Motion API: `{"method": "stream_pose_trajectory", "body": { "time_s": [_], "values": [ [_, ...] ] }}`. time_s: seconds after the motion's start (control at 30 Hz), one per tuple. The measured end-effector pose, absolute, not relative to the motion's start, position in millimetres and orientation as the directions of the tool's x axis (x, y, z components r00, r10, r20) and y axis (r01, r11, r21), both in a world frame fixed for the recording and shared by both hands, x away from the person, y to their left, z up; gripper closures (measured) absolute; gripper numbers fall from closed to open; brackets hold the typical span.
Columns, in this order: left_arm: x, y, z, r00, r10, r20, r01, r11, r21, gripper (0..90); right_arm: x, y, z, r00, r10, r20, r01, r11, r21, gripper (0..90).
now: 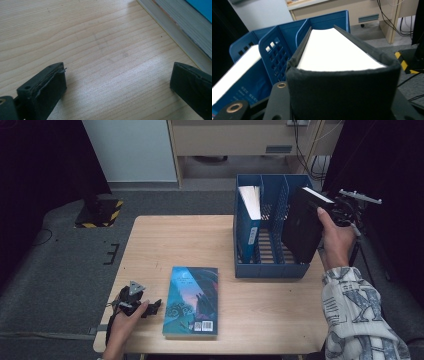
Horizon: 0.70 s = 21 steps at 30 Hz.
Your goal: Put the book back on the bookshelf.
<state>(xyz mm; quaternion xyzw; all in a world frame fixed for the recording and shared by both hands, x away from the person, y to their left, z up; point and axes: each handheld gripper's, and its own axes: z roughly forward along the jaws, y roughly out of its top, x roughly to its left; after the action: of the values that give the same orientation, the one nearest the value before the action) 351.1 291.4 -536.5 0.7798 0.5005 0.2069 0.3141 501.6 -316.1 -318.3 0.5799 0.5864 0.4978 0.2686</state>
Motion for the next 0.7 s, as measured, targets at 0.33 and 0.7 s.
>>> {"method": "stream_pose_trajectory", "body": {
  "time_s": [0.33, 0.7],
  "values": [
    [351.4, 291.3, -536.6, 0.417, 0.909, 0.008, 0.649, -0.304, 0.697, 0.0, 517.7, -311.3, -332.0, -0.15, 0.951, 0.269, 0.426, -0.183, 0.886, 52.7],
    [351.4, 291.3, -536.5, 0.417, 0.909, 0.008, 0.649, -0.304, 0.697, 0.0, 526.9, -300.8, -342.9, -0.144, 0.964, 0.225, 0.444, -0.14, 0.885, 52.7]
  ]
}}
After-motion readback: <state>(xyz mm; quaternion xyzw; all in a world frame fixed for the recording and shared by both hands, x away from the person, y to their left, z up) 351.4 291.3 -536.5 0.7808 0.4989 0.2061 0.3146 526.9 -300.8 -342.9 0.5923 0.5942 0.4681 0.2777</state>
